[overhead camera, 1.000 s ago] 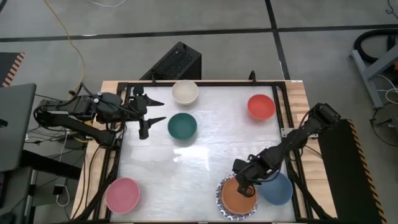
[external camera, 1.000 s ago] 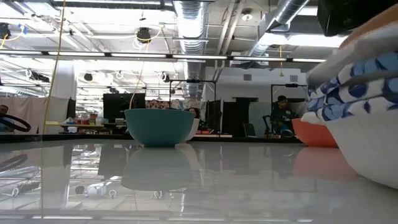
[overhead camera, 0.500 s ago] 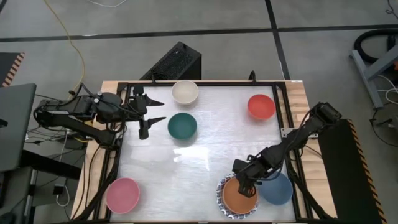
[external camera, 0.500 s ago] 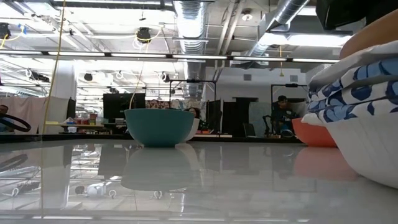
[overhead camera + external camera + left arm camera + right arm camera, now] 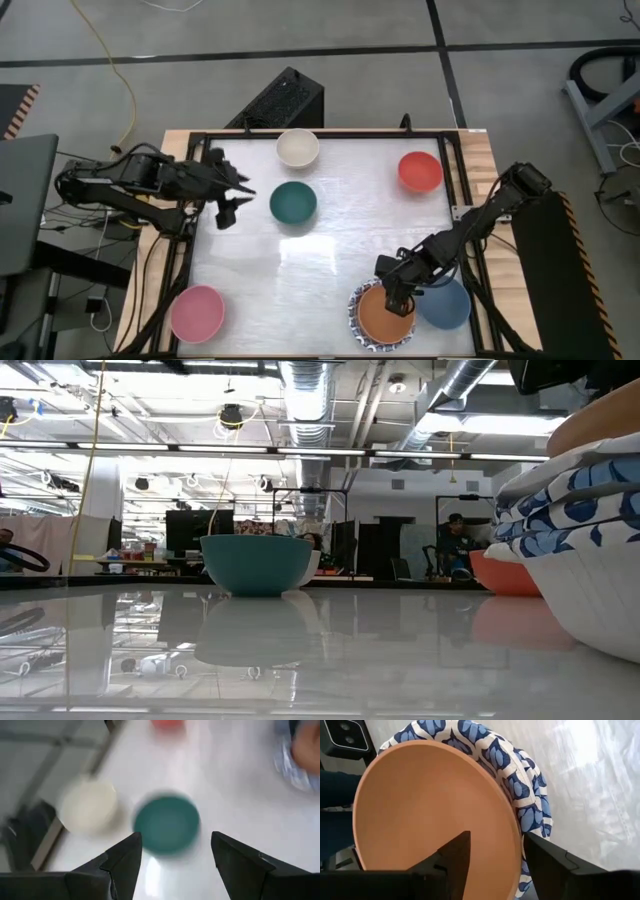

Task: Nest bowls inside each other
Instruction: Stack the pink bowl on top of the light orange bowl

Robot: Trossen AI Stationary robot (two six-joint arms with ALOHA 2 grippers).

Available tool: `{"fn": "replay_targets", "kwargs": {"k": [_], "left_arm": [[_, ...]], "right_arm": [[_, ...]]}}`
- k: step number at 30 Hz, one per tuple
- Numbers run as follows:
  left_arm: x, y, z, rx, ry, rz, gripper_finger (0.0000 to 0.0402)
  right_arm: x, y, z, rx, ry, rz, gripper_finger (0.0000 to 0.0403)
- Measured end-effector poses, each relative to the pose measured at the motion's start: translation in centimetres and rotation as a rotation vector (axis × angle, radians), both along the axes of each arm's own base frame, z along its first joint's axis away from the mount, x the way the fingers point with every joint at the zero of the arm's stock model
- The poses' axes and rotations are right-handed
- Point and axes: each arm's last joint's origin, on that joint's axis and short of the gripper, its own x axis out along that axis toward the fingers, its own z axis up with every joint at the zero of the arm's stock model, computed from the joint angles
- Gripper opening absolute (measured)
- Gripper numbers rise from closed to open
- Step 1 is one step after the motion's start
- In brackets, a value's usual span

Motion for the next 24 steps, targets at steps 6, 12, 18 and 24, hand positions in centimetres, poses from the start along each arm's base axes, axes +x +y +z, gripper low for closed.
{"fn": "replay_targets", "kwargs": {"k": [6,12,18,24], "left_arm": [[0.0,-1.4,-2.3,-0.173,0.271,-0.102,0.0229],[0.8,-4.9,-4.4,-0.229,0.464,-0.297,0.0229],[-0.3,-8.3,-6.0,-0.254,0.553,-0.423,0.0229],[-2.0,-10.6,-8.1,-0.173,0.597,-0.508,0.0229]], "right_arm": [[0.1,-0.1,0.0,-0.025,-0.016,-0.015,0.0207],[0.1,-0.2,0.0,-0.038,-0.028,-0.027,0.0207],[0.1,-0.2,0.0,-0.037,-0.028,-0.029,0.0205],[0.2,-0.2,0.0,-0.052,-0.036,-0.037,0.0197]]}}
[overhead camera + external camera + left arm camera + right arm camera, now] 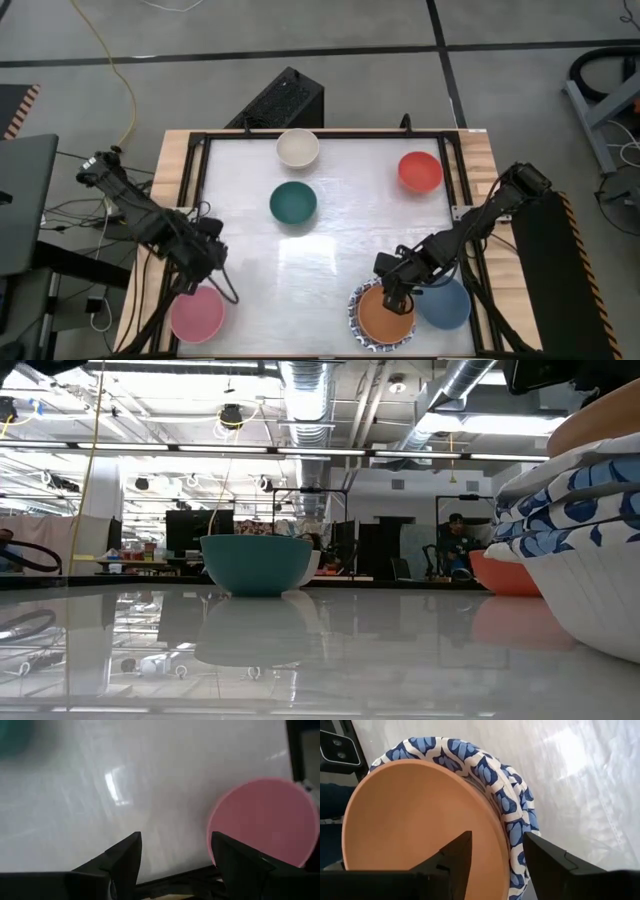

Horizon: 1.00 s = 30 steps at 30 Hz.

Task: Nest bowls inside each other
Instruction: Stack the pink bowl on top of the light orange bowl

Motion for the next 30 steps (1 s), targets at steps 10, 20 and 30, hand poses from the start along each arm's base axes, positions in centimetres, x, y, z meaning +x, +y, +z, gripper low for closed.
{"fn": "replay_targets", "kwargs": {"k": [10,20,30], "left_arm": [[-0.7,-2.4,-4.7,-0.109,0.038,0.016,0.0229],[-2.0,-3.2,-8.4,-0.118,0.084,-0.019,0.0229],[-2.9,-2.8,-12.6,-0.177,0.185,-0.003,0.0161]], "right_arm": [[0.0,0.0,0.0,-0.007,0.005,0.001,0.0195],[0.0,0.0,0.0,-0.006,0.005,-0.002,0.0195],[0.0,-0.1,0.0,-0.005,0.006,-0.003,0.0194]]}}
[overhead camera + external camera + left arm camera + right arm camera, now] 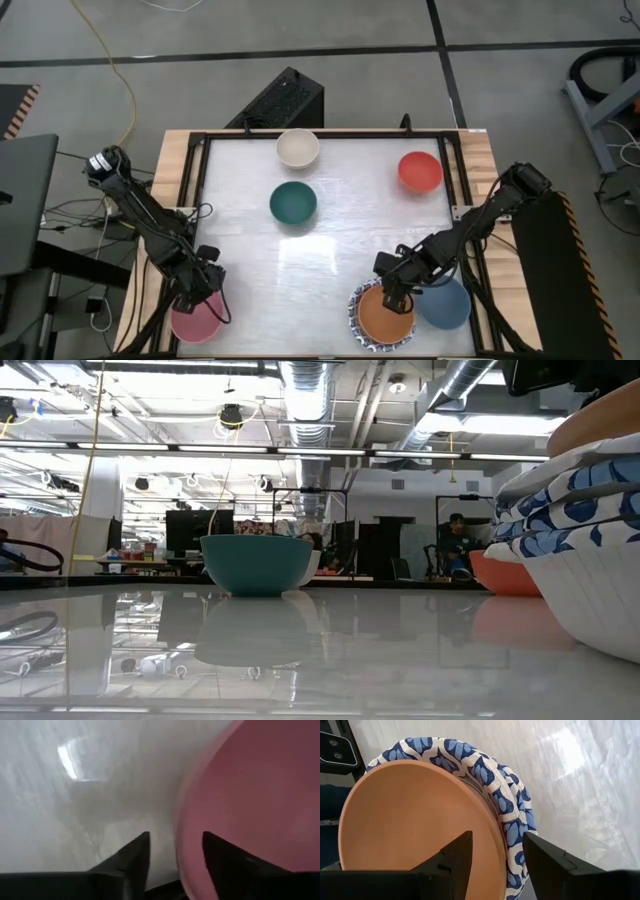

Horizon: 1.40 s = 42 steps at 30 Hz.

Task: Nest bowls inside each other
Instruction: Stack the pink bowl on top of the light orange bowl

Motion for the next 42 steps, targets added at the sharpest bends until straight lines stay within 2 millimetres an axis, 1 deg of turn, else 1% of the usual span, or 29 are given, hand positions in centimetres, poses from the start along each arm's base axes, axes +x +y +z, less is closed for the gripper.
{"fn": "replay_targets", "kwargs": {"k": [2,6,7,8,12,17,23,29,32,36,42], "left_arm": [[-0.1,0.1,-0.5,-0.008,0.016,0.002,0.0121],[-0.2,0.4,-0.9,-0.006,0.037,0.048,0.0028],[-0.1,0.4,-1.0,-0.004,0.04,0.07,0.0014],[-0.1,0.5,-1.0,-0.001,0.042,0.097,0.001],[0.3,0.9,-1.1,0.013,0.046,0.248,0.0004],[1.2,1.3,-1.0,-0.009,0.044,0.508,0.0001],[2.3,2.3,-1.0,-0.053,0.075,0.971,0.0],[3.2,3.6,-0.9,-0.085,0.006,1.348,0.0],[3.8,4.4,-0.9,-0.086,-0.056,1.461,0.0],[4.5,5.6,-0.8,-0.096,-0.124,1.615,0.0],[5.4,7.1,-0.7,-0.119,-0.151,1.758,0.0]], "right_arm": [[0.0,0.0,0.0,0.005,0.003,-0.01,0.0194],[0.0,0.0,0.0,0.01,0.004,-0.021,0.0194],[0.0,0.0,0.0,0.01,0.004,-0.021,0.0194],[0.0,0.0,0.0,0.01,0.004,-0.021,0.0194],[0.1,-0.1,0.0,0.011,0.004,-0.027,0.0194],[0.3,-0.4,0.0,0.015,0.005,-0.046,0.0194],[0.7,-1.0,0.0,0.01,0.002,-0.061,0.0194],[1.3,-2.0,0.0,0.009,0.002,-0.099,0.0194],[1.7,-2.8,0.0,0.012,0.003,-0.137,0.0194],[2.5,-4.4,0.0,0.016,0.002,-0.205,0.0194],[3.4,-6.9,0.0,0.015,0.001,-0.291,0.0194]]}}
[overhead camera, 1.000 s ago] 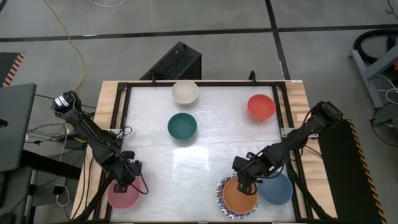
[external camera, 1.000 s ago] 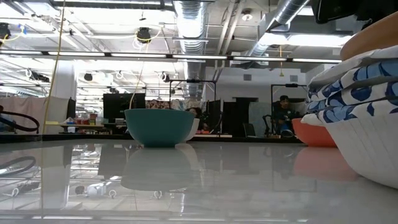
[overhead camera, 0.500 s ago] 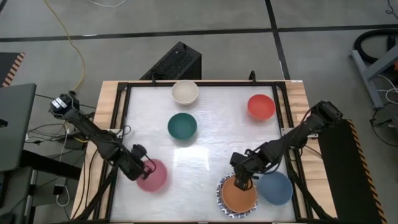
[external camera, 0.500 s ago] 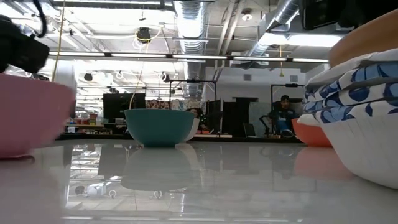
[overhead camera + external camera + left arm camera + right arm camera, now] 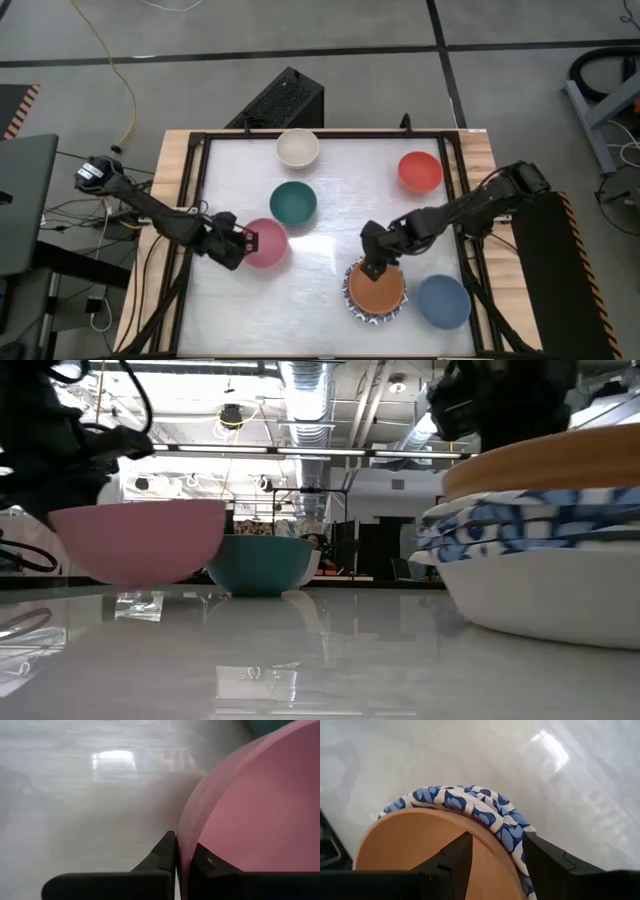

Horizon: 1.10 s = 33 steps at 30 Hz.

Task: Nest bowls inside each other
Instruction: Stack the pink bowl on top of the light orange bowl

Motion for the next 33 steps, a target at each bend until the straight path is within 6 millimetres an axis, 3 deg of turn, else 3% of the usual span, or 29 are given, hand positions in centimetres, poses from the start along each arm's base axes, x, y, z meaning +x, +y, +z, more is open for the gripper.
{"fn": "replay_targets", "kwargs": {"k": [5,17,24,33], "left_arm": [[0.9,0.5,0.3,-0.017,-0.071,0.042,0.0],[1.3,0.8,0.5,0.054,-0.131,0.071,0.0],[1.3,0.8,0.5,0.069,-0.133,0.053,0.0],[1.6,0.7,0.7,0.067,-0.159,0.039,0.0]], "right_arm": [[0.4,-0.9,0.0,0.076,0.014,-0.037,0.0194],[-0.1,1.4,0.2,0.129,0.003,0.064,0.0194],[-0.3,1.7,0.2,0.118,0.008,0.139,0.0195],[-0.1,1.9,0.8,0.174,0.004,0.182,0.0254]]}}
